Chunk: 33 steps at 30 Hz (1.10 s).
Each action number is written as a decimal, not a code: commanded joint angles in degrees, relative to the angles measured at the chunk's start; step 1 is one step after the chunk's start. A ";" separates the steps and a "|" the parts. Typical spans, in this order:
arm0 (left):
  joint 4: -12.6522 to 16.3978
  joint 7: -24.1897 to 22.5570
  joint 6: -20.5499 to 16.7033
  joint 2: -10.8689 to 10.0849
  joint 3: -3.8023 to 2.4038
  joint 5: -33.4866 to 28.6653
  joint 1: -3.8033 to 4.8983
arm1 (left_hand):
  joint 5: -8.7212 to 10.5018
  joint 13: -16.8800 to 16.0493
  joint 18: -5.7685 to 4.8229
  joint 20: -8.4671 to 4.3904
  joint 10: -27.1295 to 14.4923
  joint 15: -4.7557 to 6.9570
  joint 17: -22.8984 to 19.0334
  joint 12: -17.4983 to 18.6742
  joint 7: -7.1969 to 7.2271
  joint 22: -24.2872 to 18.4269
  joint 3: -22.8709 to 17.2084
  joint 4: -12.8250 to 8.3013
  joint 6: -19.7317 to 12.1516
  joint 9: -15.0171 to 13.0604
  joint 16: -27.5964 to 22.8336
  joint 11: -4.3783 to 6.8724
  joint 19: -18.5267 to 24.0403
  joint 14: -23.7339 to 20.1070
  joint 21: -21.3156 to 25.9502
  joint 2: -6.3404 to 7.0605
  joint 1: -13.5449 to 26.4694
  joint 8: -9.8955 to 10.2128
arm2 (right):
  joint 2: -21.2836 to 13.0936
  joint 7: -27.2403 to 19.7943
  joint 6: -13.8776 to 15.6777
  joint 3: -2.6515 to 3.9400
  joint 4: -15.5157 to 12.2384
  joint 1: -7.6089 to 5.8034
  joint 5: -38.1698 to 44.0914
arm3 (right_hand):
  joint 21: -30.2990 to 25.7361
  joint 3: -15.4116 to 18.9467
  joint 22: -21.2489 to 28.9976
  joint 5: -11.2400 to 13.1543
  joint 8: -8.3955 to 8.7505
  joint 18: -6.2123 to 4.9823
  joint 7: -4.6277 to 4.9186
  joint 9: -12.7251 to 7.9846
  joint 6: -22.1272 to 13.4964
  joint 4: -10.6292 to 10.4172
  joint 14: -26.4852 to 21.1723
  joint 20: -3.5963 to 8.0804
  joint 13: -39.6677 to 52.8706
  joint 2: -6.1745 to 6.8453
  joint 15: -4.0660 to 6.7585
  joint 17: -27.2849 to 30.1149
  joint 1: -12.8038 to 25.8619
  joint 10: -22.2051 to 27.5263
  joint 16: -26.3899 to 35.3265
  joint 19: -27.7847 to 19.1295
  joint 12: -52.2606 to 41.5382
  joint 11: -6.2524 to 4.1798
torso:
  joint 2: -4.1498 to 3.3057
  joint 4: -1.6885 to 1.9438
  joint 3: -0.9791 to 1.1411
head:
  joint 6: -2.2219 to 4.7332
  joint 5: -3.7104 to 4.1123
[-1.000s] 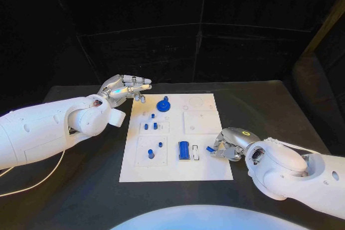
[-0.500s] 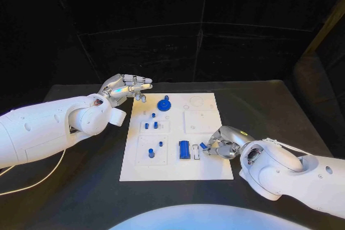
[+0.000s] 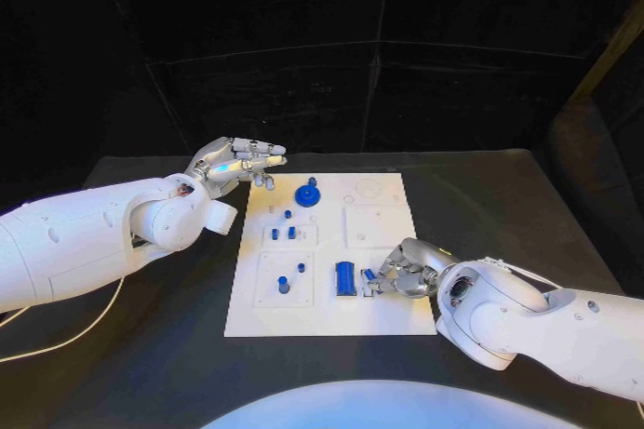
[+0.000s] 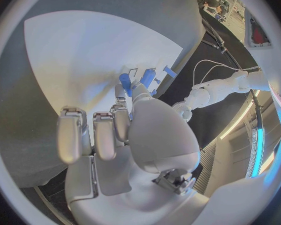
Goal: Assemble the parts on the task board
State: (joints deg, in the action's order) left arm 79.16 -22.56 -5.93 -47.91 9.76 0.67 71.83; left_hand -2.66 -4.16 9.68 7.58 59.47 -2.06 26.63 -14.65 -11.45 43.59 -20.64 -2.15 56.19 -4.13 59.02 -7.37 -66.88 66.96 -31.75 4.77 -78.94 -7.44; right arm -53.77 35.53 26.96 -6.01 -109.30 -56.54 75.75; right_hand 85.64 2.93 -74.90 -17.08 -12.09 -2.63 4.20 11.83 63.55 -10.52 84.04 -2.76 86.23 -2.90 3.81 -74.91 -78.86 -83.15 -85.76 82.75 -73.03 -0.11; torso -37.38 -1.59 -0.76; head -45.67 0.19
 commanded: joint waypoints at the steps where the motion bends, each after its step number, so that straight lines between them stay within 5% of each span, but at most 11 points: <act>1: 0.14 -0.17 0.70 0.00 -0.04 -0.01 0.09 | -0.23 -0.02 0.78 0.08 -0.43 -0.03 -0.05 -0.30 0.03 -0.06 0.20 -0.07 -0.38 -0.05 0.38 0.17 0.30 -0.42 0.24 -0.04 0.30 -0.38 | 0.35 0.39 -0.56 0.01 0.19 -0.07 -1.40 | 0.24 0.18 -5.32 -0.57 0.25 0.37 -0.05 0.01 0.63 -0.70 4.48 0.00 -9.20 0.06 0.05 -7.50 1.06 -0.83 -0.33 0.50 -0.44 -0.21 | 0.00 -0.06 0.02 | -0.03 -0.01; 25: 0.02 0.00 0.76 0.19 -0.04 -0.01 0.09 | -0.23 0.00 0.77 0.09 -0.58 -0.05 -0.08 -0.32 -0.02 -0.08 0.26 -0.06 -0.53 -0.02 0.39 0.13 0.30 -0.44 0.26 -0.01 0.35 -0.36 | 1.53 1.41 -1.31 0.02 1.18 -0.08 2.31 | 0.34 3.23 -5.70 -2.82 -1.04 0.43 -1.14 1.57 3.50 -3.77 4.51 0.65 -8.81 1.65 0.78 -7.68 4.78 -1.24 -0.40 0.74 -0.57 -1.09 | 0.04 0.01 0.02 | -0.25 0.03; 28: -0.01 0.02 0.77 0.19 -0.04 -0.01 0.09 | -0.23 0.00 0.77 0.09 -0.58 -0.05 -0.08 -0.32 -0.02 -0.08 0.26 -0.06 -0.53 -0.02 0.39 0.13 0.30 -0.44 0.26 -0.01 0.35 -0.36 | 1.59 1.37 -1.20 0.02 1.21 -0.08 2.44 | 0.32 4.54 -5.69 -0.19 -1.22 0.44 -1.14 1.94 3.57 -4.98 4.49 0.72 -8.80 1.97 0.78 -7.59 6.19 -1.28 -0.34 0.73 -0.51 -1.08 | 0.04 -0.04 0.04 | -0.21 0.01; 31: -0.01 0.03 0.79 0.22 -0.04 -0.01 0.09 | -0.23 0.00 0.77 0.09 -0.58 -0.05 -0.08 -0.32 -0.02 -0.08 0.26 -0.06 -0.53 -0.02 0.39 0.13 0.30 -0.44 0.26 -0.01 0.35 -0.36 | 1.65 1.26 -0.83 0.02 1.27 -0.08 2.46 | 0.30 6.51 -5.69 6.41 -1.40 0.43 -1.17 2.51 3.45 -6.04 4.47 0.74 -8.74 1.74 0.80 -7.50 8.32 -1.32 -0.28 0.72 -0.44 -1.09 | 0.00 -0.07 0.04 | -0.17 0.01; 33: -0.02 0.03 0.78 0.23 -0.04 -0.01 0.09 | -0.23 0.00 0.77 0.09 -0.58 -0.05 -0.08 -0.32 -0.02 -0.08 0.26 -0.06 -0.53 -0.02 0.39 0.13 0.30 -0.44 0.26 -0.01 0.35 -0.36 | 1.64 1.17 -0.66 0.02 1.31 -0.08 2.50 | 0.27 7.41 -5.68 8.75 -1.47 0.43 -1.18 2.81 3.32 -6.09 4.47 0.74 -8.71 1.49 0.81 -7.47 9.20 -1.33 -0.25 0.71 -0.39 -1.10 | 0.03 -0.07 0.02 | -0.19 0.02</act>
State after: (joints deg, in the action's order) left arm 79.09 -22.37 -5.82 -47.75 9.76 0.67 71.84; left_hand -2.66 -4.16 9.68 7.58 59.27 -2.06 26.64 -14.65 -11.45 43.61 -20.64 -2.14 56.19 -4.13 59.02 -7.17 -66.88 66.96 -31.75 4.77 -78.95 -7.44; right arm -52.16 36.73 26.19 -6.00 -107.95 -56.55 77.43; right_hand 85.64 9.91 -74.91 -9.35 -13.29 -2.64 3.05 14.52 66.70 -16.60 84.05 -2.35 74.88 -1.44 4.22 -74.90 -70.14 -84.04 -85.98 83.56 -73.61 -1.05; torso -37.38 -1.65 -0.72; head -45.85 0.23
